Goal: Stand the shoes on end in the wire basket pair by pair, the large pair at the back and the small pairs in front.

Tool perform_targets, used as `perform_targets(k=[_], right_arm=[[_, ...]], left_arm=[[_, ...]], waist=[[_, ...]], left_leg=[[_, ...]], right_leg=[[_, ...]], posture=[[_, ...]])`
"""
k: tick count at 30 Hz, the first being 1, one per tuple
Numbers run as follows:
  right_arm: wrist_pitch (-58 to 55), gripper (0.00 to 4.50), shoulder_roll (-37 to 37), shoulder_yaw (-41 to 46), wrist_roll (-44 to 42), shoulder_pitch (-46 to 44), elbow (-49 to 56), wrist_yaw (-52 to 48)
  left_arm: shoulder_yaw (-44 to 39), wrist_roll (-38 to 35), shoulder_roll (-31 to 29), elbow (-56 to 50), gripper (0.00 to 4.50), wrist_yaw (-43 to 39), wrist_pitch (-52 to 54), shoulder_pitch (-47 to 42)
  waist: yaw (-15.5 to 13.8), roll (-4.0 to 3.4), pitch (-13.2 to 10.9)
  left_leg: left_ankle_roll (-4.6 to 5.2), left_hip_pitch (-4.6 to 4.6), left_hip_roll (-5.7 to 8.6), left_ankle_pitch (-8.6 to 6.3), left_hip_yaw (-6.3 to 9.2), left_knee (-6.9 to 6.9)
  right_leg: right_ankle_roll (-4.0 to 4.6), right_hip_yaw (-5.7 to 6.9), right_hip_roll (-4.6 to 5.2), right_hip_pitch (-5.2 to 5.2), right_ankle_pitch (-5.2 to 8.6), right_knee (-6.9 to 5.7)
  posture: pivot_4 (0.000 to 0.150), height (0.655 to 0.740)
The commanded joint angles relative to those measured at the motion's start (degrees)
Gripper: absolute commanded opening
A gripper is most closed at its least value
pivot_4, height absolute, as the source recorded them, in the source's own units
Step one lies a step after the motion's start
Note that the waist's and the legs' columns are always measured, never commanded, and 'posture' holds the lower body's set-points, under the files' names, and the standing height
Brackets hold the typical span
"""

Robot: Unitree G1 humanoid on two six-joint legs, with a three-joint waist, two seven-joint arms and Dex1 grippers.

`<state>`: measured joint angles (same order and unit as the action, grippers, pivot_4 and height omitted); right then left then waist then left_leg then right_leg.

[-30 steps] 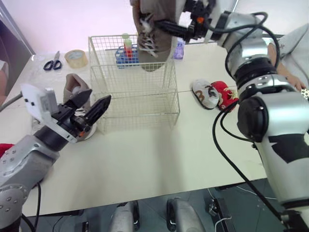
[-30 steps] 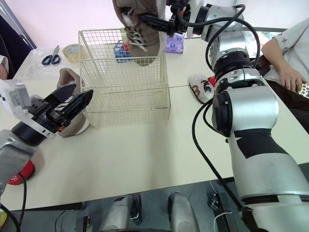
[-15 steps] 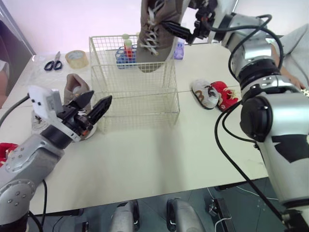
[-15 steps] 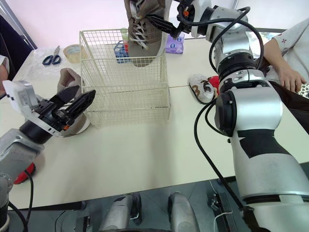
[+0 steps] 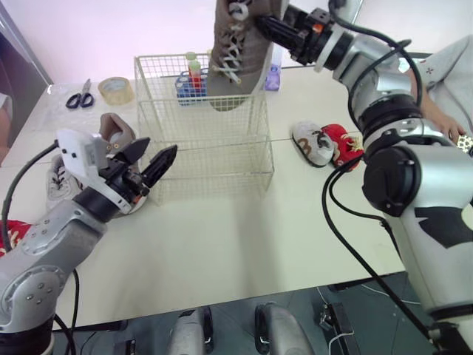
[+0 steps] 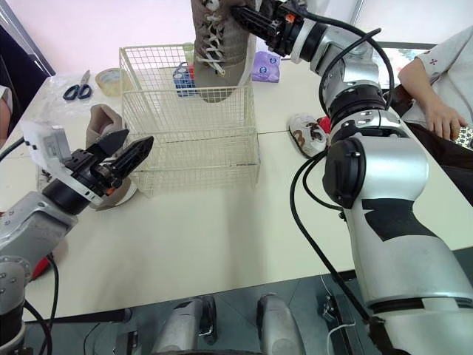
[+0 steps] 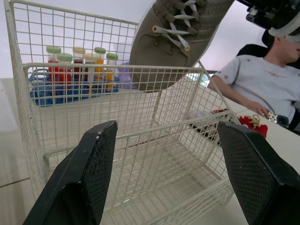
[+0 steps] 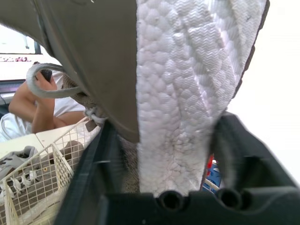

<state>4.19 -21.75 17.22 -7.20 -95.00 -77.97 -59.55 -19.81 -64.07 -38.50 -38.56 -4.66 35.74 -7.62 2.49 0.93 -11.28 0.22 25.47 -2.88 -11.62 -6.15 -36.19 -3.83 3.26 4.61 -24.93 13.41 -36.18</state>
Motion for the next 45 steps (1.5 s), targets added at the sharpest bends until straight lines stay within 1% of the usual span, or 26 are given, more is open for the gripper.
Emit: perform_targets(k=[1, 4, 9, 17, 19, 20, 21, 22, 23, 32, 38, 42, 43, 45], right_arm=[[2.7, 1.64, 0.0, 0.7, -0.7, -2.3, 1.8, -1.6], [7.2, 1.64, 0.3, -2.2, 2.3, -2.3, 2.1, -3.0], [11.7, 1.64, 1.4, -3.2, 3.1, -3.1, 2.0, -4.9], [14.4, 1.64, 2.2, -7.3, 7.8, -1.9, 1.2, -5.7], [13.8, 2.62, 2.1, -8.7, 9.5, -1.4, 0.9, -5.1], [13.5, 3.01, 2.0, -9.1, 10.0, -1.3, 0.8, -4.9], [13.7, 3.6, 1.9, -8.7, 9.8, -1.4, 0.8, -3.3], [13.7, 4.08, 1.6, -8.2, 9.7, -1.6, 0.8, -1.3], [13.7, 4.45, 1.4, -7.9, 9.7, -1.8, 0.8, 0.0], [14.7, 4.45, -3.5, -5.3, 8.3, -1.0, 1.2, 2.5], [15.0, 4.45, -5.9, -4.5, 7.6, 0.0, 2.2, 4.6], [15.0, 4.45, -3.3, -3.9, 5.7, 1.2, 4.4, 6.5], [15.0, 4.45, -2.3, -4.3, 5.3, 2.0, 5.4, 5.4], [15.0, 4.45, 1.0, -5.4, 4.5, 4.4, 9.6, 5.4]], left_arm=[[-0.7, 0.9, 0.1, -2.0, 3.48, 0.5, -0.2, 0.5], [-0.8, 1.0, 0.4, -2.3, 3.48, 0.6, -0.1, 1.0], [0.1, 1.8, 0.8, -2.1, 3.48, 0.6, 0.1, 1.0], [0.1, 2.6, 1.3, -2.3, 3.48, 1.0, 0.3, 1.7], [0.6, 3.2, 1.7, -2.4, 3.48, 1.3, 0.3, 1.9], [0.7, 3.4, 1.8, -2.5, 3.48, 1.4, 0.3, 2.1], [0.9, 3.4, 2.0, -2.7, 3.48, 1.6, 0.3, 2.1], [1.0, 3.5, 2.2, -2.8, 3.48, 1.8, 0.3, 2.1], [1.1, 3.5, 2.4, -3.0, 3.48, 1.9, 0.3, 2.1], [2.4, 4.8, 3.4, -1.9, 3.48, 1.3, 0.6, 0.8], [1.1, 5.3, 2.2, -0.3, 3.48, 0.5, 1.4, -0.7], [-1.2, 4.5, -0.2, 0.8, 3.48, 0.6, 2.1, -3.0], [-1.7, 4.3, -0.6, 1.1, 3.48, 0.6, 2.3, -3.5], [-2.3, 4.2, -1.4, 1.9, 3.48, 0.1, 2.7, -4.1]], waist=[[0.0, 0.0, 0.0], [0.0, 0.0, 0.0], [0.0, 0.0, 0.0], [0.0, 0.0, 0.0], [0.0, 0.0, 0.0], [0.0, 0.0, 0.0], [-0.1, 0.0, 0.0], [-0.1, 0.0, 0.0], [-0.1, 0.0, 0.0], [-0.2, 0.01, 0.0], [0.0, 0.01, 0.0], [0.1, 0.01, 0.0], [0.1, 0.01, 0.0], [0.1, 0.01, 0.0]], left_leg=[[0.0, 0.0, 0.01, 0.0, 0.0, 0.0], [0.0, 0.0, 0.02, 0.0, 0.0, 0.01], [0.0, 0.0, 0.01, 0.0, 0.0, -0.01], [-0.02, -0.01, 0.01, 0.01, 0.01, -0.01], [-0.03, -0.01, 0.0, 0.01, 0.01, -0.01], [-0.03, 0.0, 0.0, 0.01, 0.01, -0.01], [-0.03, 0.0, 0.0, 0.01, 0.01, -0.01], [-0.03, 0.0, 0.0, 0.01, 0.01, -0.02], [-0.04, 0.0, 0.0, 0.02, 0.01, -0.02], [-0.05, -0.04, 0.01, 0.03, 0.02, -0.07], [-0.04, -0.1, 0.03, 0.03, 0.01, -0.08], [-0.12, -0.15, 0.01, 0.08, 0.02, -0.08], [-0.14, -0.16, 0.0, 0.1, 0.01, -0.09], [-0.18, -0.2, -0.03, 0.12, 0.03, -0.09]], right_leg=[[0.0, 0.0, -0.01, 0.0, 0.0, 0.0], [-0.01, 0.01, -0.04, -0.01, 0.0, 0.0], [-0.01, 0.01, -0.04, 0.0, 0.0, -0.02], [-0.01, 0.01, -0.04, -0.01, 0.0, -0.04], [-0.01, 0.01, -0.03, 0.0, 0.0, -0.04], [-0.01, 0.01, -0.03, 0.0, 0.0, -0.04], [-0.01, 0.01, -0.03, 0.0, 0.0, -0.04], [-0.01, 0.01, -0.03, 0.0, 0.0, -0.04], [-0.01, 0.01, -0.02, -0.01, 0.0, -0.04], [0.0, 0.0, -0.01, 0.06, 0.0, -0.06], [0.0, 0.0, -0.03, 0.08, -0.01, -0.13], [0.0, 0.0, -0.09, 0.07, -0.01, -0.22], [0.0, 0.0, -0.1, 0.06, -0.01, -0.25], [-0.01, 0.0, -0.12, 0.06, -0.01, -0.32]], posture=[[0.15, 0.74], [0.15, 0.74], [0.15, 0.74], [0.15, 0.74], [0.15, 0.74], [0.15, 0.74], [0.15, 0.74], [0.15, 0.74], [0.15, 0.74], [0.15, 0.74], [0.15, 0.74], [0.15, 0.74], [0.15, 0.74], [0.15, 0.74]])
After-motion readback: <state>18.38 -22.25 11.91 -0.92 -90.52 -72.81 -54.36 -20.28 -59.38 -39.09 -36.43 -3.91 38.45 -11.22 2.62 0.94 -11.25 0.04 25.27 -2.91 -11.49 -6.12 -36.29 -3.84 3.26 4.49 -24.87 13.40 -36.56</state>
